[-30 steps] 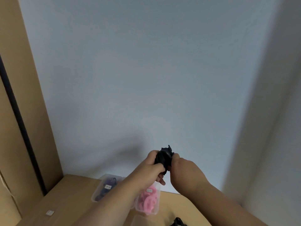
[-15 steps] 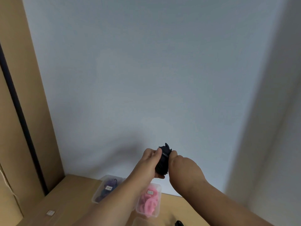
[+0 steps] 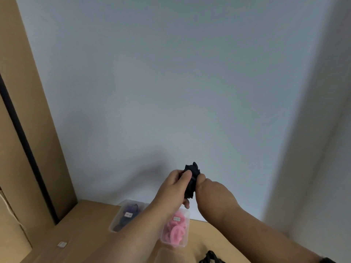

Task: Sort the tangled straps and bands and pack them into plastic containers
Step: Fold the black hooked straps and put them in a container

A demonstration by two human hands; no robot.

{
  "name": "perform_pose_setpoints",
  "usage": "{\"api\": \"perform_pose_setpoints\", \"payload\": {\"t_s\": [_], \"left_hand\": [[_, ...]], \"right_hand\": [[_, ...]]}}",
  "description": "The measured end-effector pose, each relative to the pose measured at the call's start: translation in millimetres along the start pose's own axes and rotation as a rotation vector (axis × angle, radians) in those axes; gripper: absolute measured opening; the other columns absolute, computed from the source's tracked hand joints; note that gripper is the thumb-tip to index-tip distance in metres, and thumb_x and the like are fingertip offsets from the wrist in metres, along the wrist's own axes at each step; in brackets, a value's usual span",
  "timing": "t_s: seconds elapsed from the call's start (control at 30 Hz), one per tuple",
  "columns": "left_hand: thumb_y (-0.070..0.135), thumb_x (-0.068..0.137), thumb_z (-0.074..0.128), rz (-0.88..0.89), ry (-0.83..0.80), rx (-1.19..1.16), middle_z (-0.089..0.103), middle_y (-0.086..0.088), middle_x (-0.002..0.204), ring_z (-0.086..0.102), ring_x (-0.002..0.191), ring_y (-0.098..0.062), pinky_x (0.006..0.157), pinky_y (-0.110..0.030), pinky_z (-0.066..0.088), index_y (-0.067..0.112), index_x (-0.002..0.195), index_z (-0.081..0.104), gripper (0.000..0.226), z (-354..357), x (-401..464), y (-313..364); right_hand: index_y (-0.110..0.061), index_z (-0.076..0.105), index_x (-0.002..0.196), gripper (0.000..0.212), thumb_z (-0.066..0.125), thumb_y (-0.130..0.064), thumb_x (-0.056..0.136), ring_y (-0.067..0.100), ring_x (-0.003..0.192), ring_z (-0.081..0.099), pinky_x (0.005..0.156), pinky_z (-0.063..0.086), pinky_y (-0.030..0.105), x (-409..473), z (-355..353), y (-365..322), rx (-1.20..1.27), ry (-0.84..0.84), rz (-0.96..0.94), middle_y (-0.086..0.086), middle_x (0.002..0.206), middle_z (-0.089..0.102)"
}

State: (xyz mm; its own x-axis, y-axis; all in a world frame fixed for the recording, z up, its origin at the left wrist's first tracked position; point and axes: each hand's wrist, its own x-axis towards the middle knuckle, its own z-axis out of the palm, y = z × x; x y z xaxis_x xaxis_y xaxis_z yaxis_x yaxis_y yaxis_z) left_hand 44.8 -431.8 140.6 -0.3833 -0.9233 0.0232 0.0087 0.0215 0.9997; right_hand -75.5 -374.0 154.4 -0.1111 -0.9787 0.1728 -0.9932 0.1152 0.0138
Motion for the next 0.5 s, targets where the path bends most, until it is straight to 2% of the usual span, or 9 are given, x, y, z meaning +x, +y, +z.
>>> {"api": "perform_pose_setpoints", "payload": {"t_s": [0.07,0.13,0.23,0.37,0.5], "left_hand": [[0.043,0.096,0.054,0.009,0.007,0.012,0.062,-0.007,0.076,0.056,0.061,-0.026,0.055,-0.038,0.046,0.017,0.100,0.062,0.028,0,-1,0],[0.047,0.092,0.055,-0.038,0.026,-0.074,0.059,-0.008,0.069,0.050,0.056,-0.026,0.052,-0.036,0.041,0.011,0.100,0.061,0.037,-1,0,0],[0.034,0.100,0.052,-0.090,-0.019,-0.260,0.056,-0.006,0.063,0.044,0.051,-0.020,0.044,-0.029,0.035,0.003,0.099,0.060,0.032,-2,-2,4],[0.027,0.099,0.054,-0.184,-0.191,-0.295,0.059,-0.003,0.067,0.042,0.049,-0.017,0.047,-0.030,0.048,0.006,0.106,0.061,0.023,-9,-2,13],[0.041,0.083,0.074,-0.248,-0.351,-0.162,0.069,-0.007,0.082,0.059,0.058,-0.025,0.058,-0.037,0.058,0.011,0.112,0.064,0.043,-25,2,17]], "right_hand": [[-0.011,0.039,0.119,0.030,0.040,-0.001,0.091,0.009,0.055,0.030,0.046,0.022,0.026,-2,2,2,0.018,0.006,-0.014,0.001,0.083,0.040],[-0.012,0.039,0.118,0.031,0.040,-0.001,0.089,0.012,0.057,0.031,0.046,0.020,0.028,-4,2,4,0.007,0.028,-0.059,0.001,0.087,0.041],[-0.012,0.038,0.118,0.033,0.041,-0.002,0.088,0.021,0.065,0.039,0.047,0.018,0.029,-2,1,9,-0.003,0.057,-0.092,0.000,0.089,0.041],[-0.013,0.038,0.120,0.034,0.040,-0.001,0.088,0.012,0.056,0.027,0.047,0.018,0.029,0,1,10,-0.005,0.055,-0.097,0.001,0.087,0.040],[-0.013,0.038,0.119,0.034,0.040,0.000,0.088,0.017,0.060,0.034,0.047,0.018,0.028,3,0,12,-0.041,0.043,-0.132,0.002,0.088,0.041]]}}
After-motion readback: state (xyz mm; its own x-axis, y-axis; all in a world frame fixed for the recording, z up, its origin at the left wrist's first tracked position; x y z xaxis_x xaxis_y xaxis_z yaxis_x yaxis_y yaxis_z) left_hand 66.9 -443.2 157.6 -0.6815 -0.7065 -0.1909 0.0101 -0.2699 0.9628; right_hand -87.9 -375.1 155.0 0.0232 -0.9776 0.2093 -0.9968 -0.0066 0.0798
